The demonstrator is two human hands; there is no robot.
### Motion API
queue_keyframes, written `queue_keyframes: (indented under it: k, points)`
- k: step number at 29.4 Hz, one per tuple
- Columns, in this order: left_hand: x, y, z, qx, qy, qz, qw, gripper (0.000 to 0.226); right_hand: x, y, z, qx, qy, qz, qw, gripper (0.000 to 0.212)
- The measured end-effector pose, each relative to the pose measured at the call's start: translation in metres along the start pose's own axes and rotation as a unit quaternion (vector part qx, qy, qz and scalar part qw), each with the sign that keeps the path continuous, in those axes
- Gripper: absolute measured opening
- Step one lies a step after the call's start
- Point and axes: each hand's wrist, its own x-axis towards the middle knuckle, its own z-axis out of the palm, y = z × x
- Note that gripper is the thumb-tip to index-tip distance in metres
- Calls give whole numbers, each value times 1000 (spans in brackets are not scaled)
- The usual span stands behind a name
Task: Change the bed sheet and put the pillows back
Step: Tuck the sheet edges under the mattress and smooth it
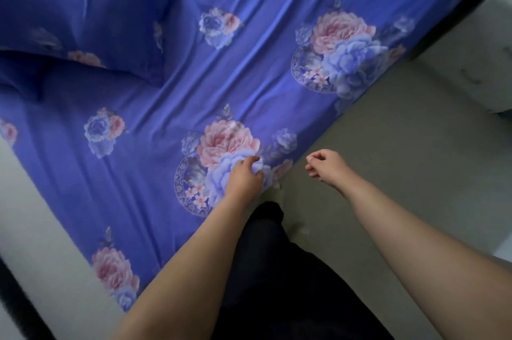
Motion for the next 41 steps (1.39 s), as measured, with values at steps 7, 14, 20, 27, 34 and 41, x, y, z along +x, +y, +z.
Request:
queue_keyframes:
  k: [7,14,20,27,34,41]
  points:
    - [105,122,-7,0,-61,6,998,39,84,-64,-108,84,51,19,995,24]
    - [185,260,-4,25,-79,37,996,36,152,-104,-227,143,68,19,987,22]
    - [242,402,49,-21,-73,-1,997,36,221,-112,-374,128,70,31,989,23]
    - [280,551,114,-23,-92,9,995,32,290,-135,-553,128,129,27,983,18]
    - [368,650,132,27,-103,35,994,33,377,-172,-643,160,127,32,978,11]
    - [480,732,130,66,-106,65,990,33,478,-191,-703,201,155,50,966,10]
